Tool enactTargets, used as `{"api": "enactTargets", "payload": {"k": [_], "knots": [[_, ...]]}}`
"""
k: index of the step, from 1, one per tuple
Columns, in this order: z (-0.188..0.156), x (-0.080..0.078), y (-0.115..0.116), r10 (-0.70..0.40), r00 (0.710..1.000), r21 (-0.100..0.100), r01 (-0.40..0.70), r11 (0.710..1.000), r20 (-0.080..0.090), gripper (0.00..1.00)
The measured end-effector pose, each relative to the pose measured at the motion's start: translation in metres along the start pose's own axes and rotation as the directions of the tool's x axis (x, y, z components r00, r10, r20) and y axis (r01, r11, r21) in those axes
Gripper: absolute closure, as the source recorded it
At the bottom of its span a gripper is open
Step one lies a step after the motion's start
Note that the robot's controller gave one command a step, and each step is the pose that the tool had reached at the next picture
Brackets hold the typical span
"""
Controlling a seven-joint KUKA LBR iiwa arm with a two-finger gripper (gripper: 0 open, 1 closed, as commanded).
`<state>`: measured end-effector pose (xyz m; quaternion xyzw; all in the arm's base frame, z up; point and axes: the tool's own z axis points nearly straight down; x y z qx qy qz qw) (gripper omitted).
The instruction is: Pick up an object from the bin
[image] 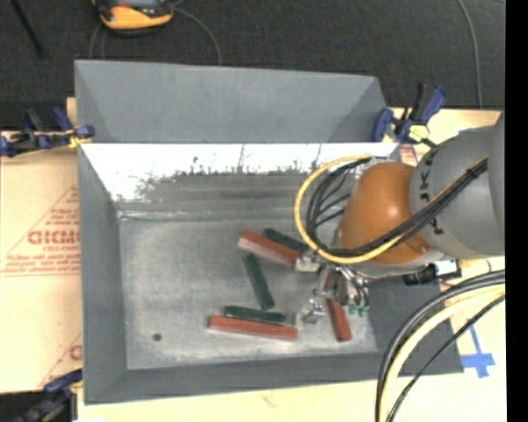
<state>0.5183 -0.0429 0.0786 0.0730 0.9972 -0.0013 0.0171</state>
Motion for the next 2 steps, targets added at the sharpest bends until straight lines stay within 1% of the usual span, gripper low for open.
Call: {"api": "enactTargets", "payload": {"k": [1, 2], "knots": [[0.000, 0.000, 0.003, 0.018, 1.000, 0.001, -0.018, 1.000, -0.002, 0.00], [0.000, 0.016, 0.008, -0.020, 1.000, -0.003, 0.020, 1.000, -0.002, 0.00]]}}
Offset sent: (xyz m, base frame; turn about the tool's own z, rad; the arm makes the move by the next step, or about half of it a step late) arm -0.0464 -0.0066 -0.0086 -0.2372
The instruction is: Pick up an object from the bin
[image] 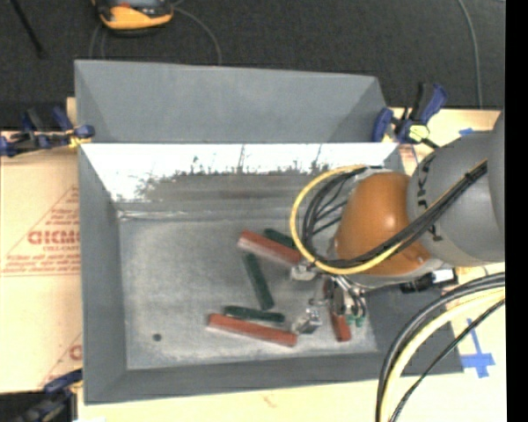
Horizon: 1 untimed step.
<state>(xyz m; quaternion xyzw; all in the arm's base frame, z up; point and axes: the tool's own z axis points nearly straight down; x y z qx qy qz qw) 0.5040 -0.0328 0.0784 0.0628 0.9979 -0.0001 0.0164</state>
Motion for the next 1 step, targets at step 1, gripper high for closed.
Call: {"api": "enactTargets", "payload": {"k": [1], "knots": [[-0.0032, 0.0024, 0.0365, 0.064, 0.997, 0.009, -0.063, 0.998, -0.040, 1.00]]}}
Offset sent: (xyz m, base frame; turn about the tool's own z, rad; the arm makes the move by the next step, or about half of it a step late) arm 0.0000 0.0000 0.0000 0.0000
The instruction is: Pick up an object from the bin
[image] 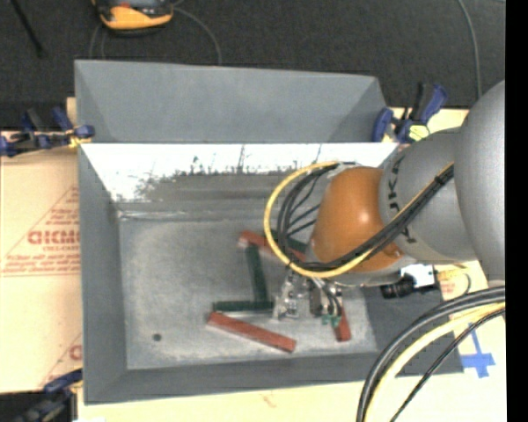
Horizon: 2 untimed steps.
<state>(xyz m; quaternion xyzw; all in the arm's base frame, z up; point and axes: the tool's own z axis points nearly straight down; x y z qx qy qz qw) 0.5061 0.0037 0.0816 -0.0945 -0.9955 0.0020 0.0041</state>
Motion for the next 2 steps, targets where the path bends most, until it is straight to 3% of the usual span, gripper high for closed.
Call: {"api": "enactTargets", "payload": {"k": [1, 2], "knots": [[0.0030, -0.0016, 0.0017, -0.001, 1.000, -0.004, 0.002, 1.000, 0.015, 0.00], [0.0002, 0.0023, 0.0040, -0.007, 1.000, -0.005, 0.007, 1.000, -0.009, 1.00]]}}
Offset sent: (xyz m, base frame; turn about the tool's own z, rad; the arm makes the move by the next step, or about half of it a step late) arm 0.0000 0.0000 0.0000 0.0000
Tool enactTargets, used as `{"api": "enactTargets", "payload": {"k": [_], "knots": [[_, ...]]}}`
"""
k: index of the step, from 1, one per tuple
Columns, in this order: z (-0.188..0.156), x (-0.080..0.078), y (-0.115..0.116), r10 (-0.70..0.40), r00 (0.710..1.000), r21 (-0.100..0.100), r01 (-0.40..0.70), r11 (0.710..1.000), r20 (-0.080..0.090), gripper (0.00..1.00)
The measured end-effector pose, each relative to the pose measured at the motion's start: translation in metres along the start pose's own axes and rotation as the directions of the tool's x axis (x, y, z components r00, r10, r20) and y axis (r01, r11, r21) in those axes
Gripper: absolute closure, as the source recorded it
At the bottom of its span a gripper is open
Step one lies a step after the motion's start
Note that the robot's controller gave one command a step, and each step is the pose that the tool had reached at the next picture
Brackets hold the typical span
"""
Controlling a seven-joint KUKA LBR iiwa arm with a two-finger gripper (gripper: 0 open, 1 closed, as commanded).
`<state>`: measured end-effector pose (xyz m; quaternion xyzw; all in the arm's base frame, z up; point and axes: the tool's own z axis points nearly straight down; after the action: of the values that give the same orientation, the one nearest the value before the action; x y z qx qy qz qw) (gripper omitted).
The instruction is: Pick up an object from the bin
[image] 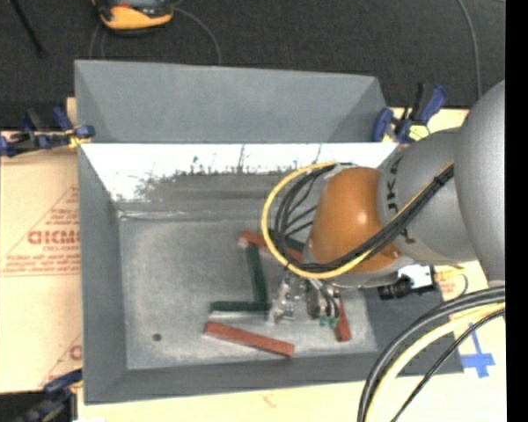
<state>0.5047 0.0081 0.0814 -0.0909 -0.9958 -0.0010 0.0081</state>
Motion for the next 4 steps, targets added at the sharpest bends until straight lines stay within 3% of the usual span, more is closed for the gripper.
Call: {"api": "enactTargets", "payload": {"k": [1, 2, 3, 4], "knots": [[0.003, -0.003, -0.001, 0.003, 1.000, 0.000, -0.003, 1.000, 0.022, 0.00], [0.003, -0.003, -0.001, 0.002, 1.000, 0.000, -0.002, 1.000, 0.022, 0.00], [0.002, -0.005, 0.069, -0.013, 1.000, 0.004, 0.013, 1.000, 0.013, 1.00], [0.003, -0.010, 0.070, -0.011, 0.999, -0.002, 0.011, 1.000, 0.043, 0.00]]}}
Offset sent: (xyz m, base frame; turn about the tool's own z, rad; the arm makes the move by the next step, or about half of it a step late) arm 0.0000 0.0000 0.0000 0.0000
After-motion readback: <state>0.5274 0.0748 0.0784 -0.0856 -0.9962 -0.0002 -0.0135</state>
